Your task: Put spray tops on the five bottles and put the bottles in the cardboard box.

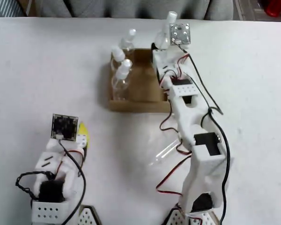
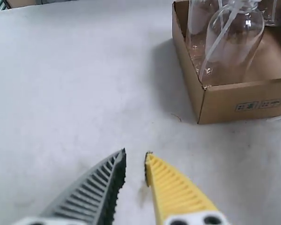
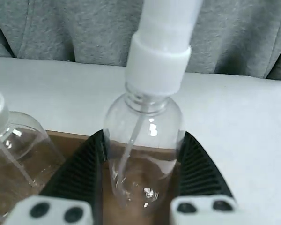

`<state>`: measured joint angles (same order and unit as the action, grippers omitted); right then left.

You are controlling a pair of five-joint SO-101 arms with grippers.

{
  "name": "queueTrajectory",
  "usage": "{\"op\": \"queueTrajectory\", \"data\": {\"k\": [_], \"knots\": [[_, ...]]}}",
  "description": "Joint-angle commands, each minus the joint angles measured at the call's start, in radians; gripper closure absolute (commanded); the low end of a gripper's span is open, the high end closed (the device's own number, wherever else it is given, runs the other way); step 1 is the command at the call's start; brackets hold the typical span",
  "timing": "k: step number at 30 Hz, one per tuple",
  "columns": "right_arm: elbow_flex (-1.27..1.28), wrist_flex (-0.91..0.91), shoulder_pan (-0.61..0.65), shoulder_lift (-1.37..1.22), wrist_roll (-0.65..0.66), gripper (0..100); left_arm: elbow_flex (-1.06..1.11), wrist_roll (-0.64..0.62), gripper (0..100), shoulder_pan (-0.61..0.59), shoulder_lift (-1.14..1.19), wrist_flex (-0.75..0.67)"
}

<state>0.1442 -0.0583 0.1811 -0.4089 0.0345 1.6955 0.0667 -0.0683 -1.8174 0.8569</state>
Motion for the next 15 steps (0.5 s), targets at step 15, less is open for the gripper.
{"op": "queueTrajectory", "data": {"k": [15], "knots": [[0.005, -0.021, -0.015, -0.042, 0.057, 98.3, -0.003, 0.009, 98, -0.007, -0.012, 0.0]]}}
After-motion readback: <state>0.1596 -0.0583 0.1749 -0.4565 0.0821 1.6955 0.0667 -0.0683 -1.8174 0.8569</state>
